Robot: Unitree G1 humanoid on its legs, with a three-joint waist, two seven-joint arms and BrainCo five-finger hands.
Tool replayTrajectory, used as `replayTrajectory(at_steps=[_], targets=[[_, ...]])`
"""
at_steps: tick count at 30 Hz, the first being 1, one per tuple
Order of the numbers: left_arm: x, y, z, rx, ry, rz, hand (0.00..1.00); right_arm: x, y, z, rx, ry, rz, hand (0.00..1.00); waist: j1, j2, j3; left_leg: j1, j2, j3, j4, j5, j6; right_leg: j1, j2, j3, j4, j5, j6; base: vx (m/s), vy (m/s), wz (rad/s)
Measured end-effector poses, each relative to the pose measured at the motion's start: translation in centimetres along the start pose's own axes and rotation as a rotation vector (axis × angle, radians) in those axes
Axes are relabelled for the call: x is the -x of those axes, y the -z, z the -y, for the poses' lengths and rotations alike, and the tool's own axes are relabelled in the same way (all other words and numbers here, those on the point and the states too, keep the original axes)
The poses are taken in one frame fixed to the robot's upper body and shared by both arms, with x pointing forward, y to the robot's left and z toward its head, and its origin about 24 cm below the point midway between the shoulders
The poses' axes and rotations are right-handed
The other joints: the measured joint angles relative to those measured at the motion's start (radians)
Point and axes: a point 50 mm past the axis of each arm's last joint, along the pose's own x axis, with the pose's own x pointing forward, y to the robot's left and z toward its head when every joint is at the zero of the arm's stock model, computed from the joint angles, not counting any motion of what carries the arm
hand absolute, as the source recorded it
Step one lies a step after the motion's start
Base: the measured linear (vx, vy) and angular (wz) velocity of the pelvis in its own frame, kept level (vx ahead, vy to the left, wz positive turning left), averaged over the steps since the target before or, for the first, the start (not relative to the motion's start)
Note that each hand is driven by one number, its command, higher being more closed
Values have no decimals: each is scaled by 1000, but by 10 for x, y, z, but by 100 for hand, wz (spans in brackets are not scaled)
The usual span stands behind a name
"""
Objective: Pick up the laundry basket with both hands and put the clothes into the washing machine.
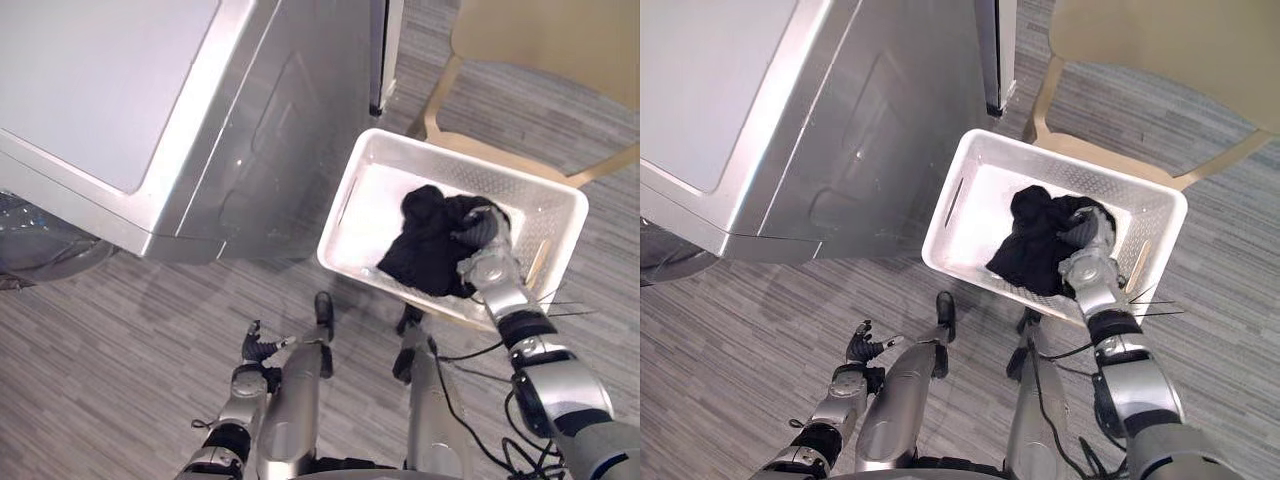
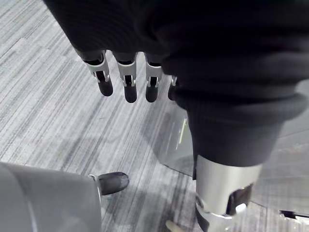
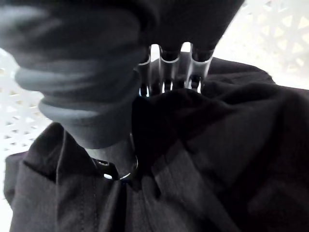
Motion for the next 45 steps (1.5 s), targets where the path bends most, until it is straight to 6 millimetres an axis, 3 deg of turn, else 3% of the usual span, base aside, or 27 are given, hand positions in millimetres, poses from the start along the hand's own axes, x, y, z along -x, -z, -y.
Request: replayTrajectory(at_steps=[3,8,14,18,24,25,26,27,28,29,31,32,33,35,36,38,39,40,41,43,45], targets=[[2,2,-3,1,-7,1,0,16,-11,0,-153,23,62,100,-10,-12,10,61,-3,3,-13,-2,3,62,2,2,-17,-5,7,90,26,1],[13,28,-7,-17,-4,-79,0,49,-28,-7,-353,18,176,100,-26,-28,3,175,-17,17,-56,-14,10,159,6,15,-42,-21,30,96,39,-7],[28,62,-20,-73,-15,-186,0,88,-20,-22,-616,-66,149,100,-27,-84,-107,307,-26,43,-119,-23,18,268,17,34,-91,-23,42,126,30,-10],[35,78,-23,-87,-3,-246,0,102,-48,-14,-804,-121,298,100,-26,-99,-178,374,-35,66,-141,-29,18,316,16,63,-108,-22,47,76,30,-19],[37,82,-31,-95,-21,-250,0,116,-79,-11,-931,-207,472,100,-26,-114,-189,366,-37,113,-86,-58,34,268,5,121,-40,-14,57,-69,24,-27],[35,80,-32,-94,-17,-247,0,117,-83,-11,-938,-210,490,100,-25,-111,-188,331,-18,128,-71,-62,51,250,4,130,-12,-36,83,-177,-13,0],[35,80,-35,-88,-26,-247,0,117,-85,-10,-940,-210,498,100,-27,-107,-186,316,-9,120,-60,-58,52,196,-15,134,182,-158,46,-148,-27,14],[34,79,-38,-90,-32,-240,0,117,-85,-10,-942,-209,496,100,-25,-109,-187,317,-6,109,-56,-53,52,181,-23,130,294,-228,27,-79,-62,47],[35,81,-41,-86,-44,-248,0,117,-86,-12,-940,-217,500,100,-21,-115,-189,310,-5,81,-39,-43,49,204,-27,129,425,-316,65,-25,-125,64],[36,83,-46,-82,-60,-250,0,117,-91,-12,-941,-227,515,100,-14,-122,-193,290,-4,56,-15,-39,43,241,-22,140,465,-377,87,-48,-164,68],[35,77,-51,-59,-85,-225,0,116,-107,-14,-930,-263,578,100,4,-116,-198,230,1,37,27,-32,30,272,15,147,356,-403,77,-137,-174,32],[37,77,-45,-38,-81,-219,0,113,-116,-14,-903,-277,615,100,23,-85,-209,192,31,15,19,-14,7,295,69,134,235,-371,32,-168,-125,9],[38,77,-40,-29,-71,-219,0,112,-118,-11,-888,-271,633,100,27,-62,-210,169,55,-3,17,0,-2,308,103,110,178,-333,26,-173,-119,23],[37,73,-32,-25,-50,-201,0,107,-113,-8,-859,-232,630,100,22,-49,-208,131,83,-45,2,55,-19,320,142,66,116,-293,2,-182,-148,63],[37,69,-24,-51,-12,-184,0,103,-103,-7,-847,-202,588,100,24,-46,-207,125,85,-48,-32,120,-25,320,147,23,127,-290,-14,-194,-136,101],[37,64,-13,-82,41,-151,0,100,-92,-4,-831,-161,547,100,22,-48,-208,140,44,-69,-147,278,-66,314,112,-38,135,-303,-45,-247,-87,118],[37,55,-5,-93,73,-111,0,99,-88,-2,-827,-146,533,100,6,-59,-202,122,19,-45,-124,279,-35,295,70,-88,139,-315,-72,-318,-99,105],[38,54,-6,-86,72,-96,0,98,-87,-1,-823,-147,531,100,1,-63,-203,103,5,-11,3,187,38,284,44,-110,141,-303,-82,-295,-118,88],[39,54,-7,-84,69,-91,0,99,-87,-1,-820,-149,532,100,0,-63,-203,104,3,3,70,135,51,279,34,-117,138,-292,-80,-132,-72,49],[40,49,-9,-78,59,-60,0,100,-83,-1,-807,-155,526,100,-27,-55,-206,187,20,43,165,-25,34,281,20,-156,119,-260,-74,-145,11,57],[39,36,-3,-73,81,-2,0,104,-78,9,-797,-136,538,100,-30,-43,-213,278,22,49,68,-48,15,281,20,-181,119,-257,-62,-114,80,66]])
